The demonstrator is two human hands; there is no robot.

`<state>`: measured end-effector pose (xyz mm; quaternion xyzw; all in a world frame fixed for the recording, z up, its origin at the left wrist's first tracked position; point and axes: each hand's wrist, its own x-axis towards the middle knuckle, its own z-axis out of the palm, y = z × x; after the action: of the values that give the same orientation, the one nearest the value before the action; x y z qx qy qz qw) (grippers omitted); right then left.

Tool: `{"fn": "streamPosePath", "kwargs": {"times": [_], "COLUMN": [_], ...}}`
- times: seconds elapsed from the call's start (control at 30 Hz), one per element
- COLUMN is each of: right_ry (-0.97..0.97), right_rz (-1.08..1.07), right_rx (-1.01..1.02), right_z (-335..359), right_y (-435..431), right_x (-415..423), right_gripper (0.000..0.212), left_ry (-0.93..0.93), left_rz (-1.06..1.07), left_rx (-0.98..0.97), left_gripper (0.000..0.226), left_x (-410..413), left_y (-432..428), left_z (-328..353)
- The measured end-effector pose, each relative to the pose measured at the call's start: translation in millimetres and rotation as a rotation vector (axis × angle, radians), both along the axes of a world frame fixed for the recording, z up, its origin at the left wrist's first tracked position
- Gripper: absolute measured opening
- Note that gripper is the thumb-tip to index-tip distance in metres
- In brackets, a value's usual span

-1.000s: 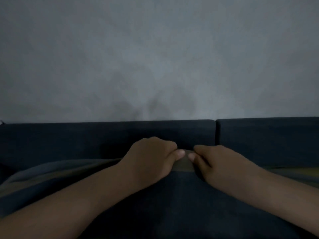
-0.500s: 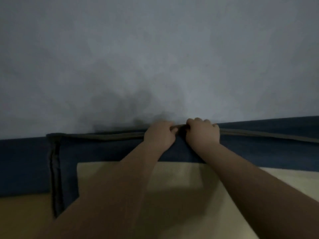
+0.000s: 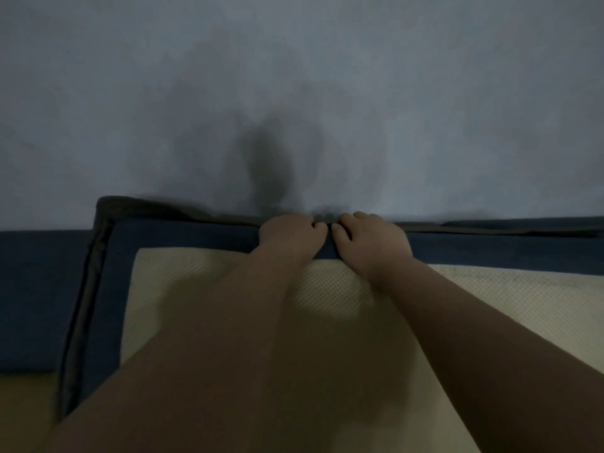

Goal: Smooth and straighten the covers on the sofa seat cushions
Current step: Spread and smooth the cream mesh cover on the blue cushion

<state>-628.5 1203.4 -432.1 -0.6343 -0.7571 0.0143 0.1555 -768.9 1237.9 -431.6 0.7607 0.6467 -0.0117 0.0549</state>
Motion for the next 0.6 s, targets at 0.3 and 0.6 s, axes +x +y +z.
{"fn": "streamPosePath", "kwargs": {"times": [0.3, 0.6], "right_ry": [0.125, -0.019], "right_rz": [0.038, 0.131], "right_rx": [-0.090, -0.284], "right_z": [-74.0, -280.9], "right_y": [8.4, -74.3], "right_x": [1.3, -32.4], "right_gripper": [0.041, 0.043], "left_ry": [0.058, 0.072], "left_rz": [-0.024, 0.018], "left_rx": [0.007, -0.226], "left_gripper": [0.045, 0.035], "left_x": [-0.1, -57.1], "left_y": [0.5, -103.1], "left_z": [-68.6, -265.2]}}
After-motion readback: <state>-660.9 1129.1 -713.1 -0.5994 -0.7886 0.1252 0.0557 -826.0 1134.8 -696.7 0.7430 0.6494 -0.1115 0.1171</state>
